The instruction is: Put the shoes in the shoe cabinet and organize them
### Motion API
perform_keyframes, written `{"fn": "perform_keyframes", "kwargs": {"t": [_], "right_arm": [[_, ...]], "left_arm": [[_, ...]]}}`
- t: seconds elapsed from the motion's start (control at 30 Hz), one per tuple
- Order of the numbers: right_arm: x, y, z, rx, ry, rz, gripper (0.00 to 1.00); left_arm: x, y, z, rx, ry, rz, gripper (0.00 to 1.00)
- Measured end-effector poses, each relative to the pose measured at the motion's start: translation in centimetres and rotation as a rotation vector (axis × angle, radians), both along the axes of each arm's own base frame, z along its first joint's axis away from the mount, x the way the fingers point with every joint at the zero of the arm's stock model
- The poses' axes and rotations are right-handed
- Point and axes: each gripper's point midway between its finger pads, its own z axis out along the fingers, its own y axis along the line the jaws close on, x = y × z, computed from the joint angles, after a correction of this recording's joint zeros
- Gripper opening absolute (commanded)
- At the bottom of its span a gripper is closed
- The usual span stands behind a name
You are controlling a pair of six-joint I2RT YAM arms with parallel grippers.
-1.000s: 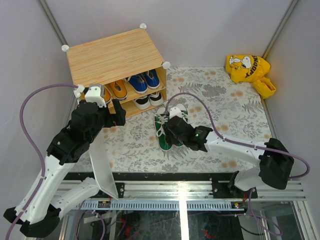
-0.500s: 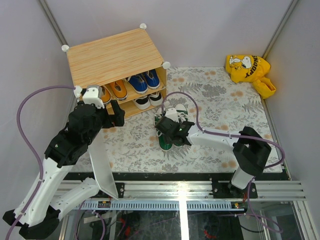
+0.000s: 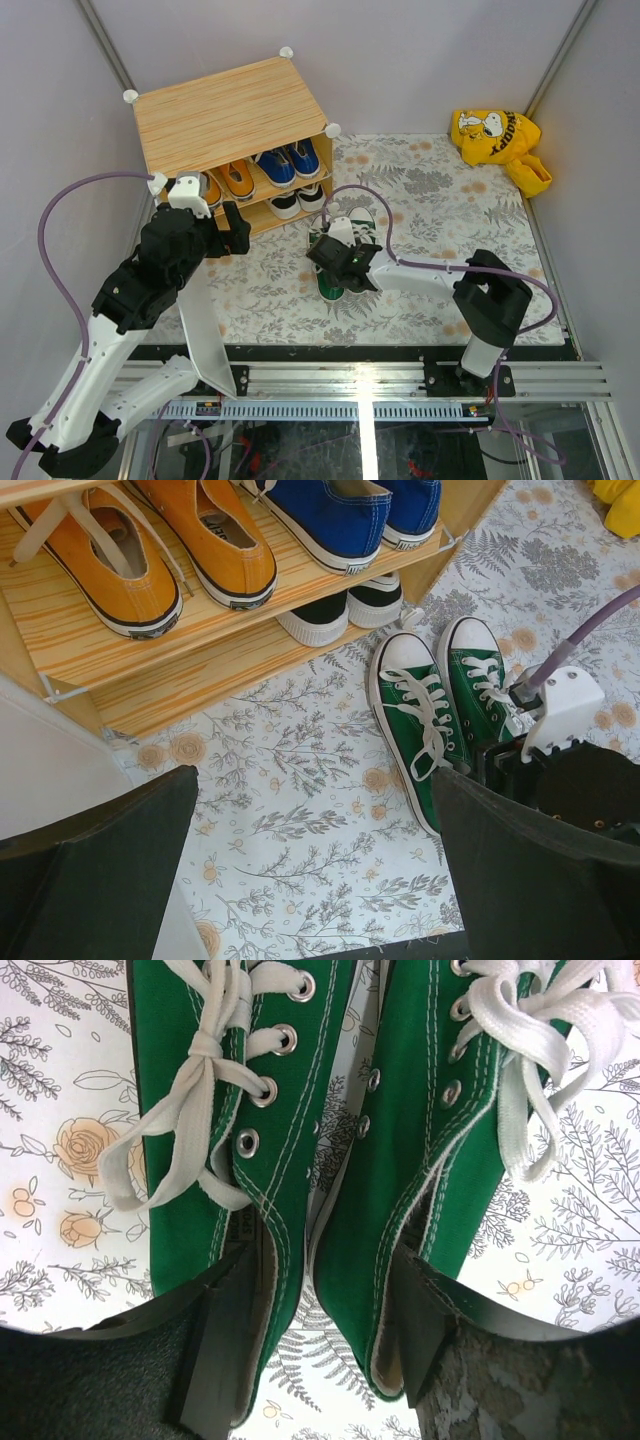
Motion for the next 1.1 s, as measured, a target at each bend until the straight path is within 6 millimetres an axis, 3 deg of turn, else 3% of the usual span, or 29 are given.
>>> {"fn": "perform_keyframes", "kwargs": {"t": [0.3,0.43,0.6,0.87,1.0,1.1], "right_arm": [[1.0,0.2,-2.0,-0.023,-0.018,-0.032,0.59],[1.7,-0.3,-2.8,-0.029,-0.026,-0.056,0.49],[2.0,-0.1,-2.8,0.003,-0.050,-0.049,0.01],[1.2,-0.8,-2.1,0.002,-0.054,0.047,0.00],[-1.7,-2.2,-0.3,-0.037,0.030,0.183,0.00],[-3.8,-2.1,2.1,-0.004,0.071,0.293,0.00]], "left_arm": [[0.1,0.0,-0.1,0.003,0.004,0.000,1.00],[0.2,-0.1,-0.2,0.006,0.009,0.000,1.00],[0.4,-0.3,-0.6,0.014,0.022,0.000,1.00],[0.7,-0.4,-0.2,0.016,0.024,0.001,1.00],[0.8,-0.4,1.4,-0.001,-0.004,0.000,1.00],[0.7,-0.5,2.5,-0.013,-0.023,-0.001,1.00]]}}
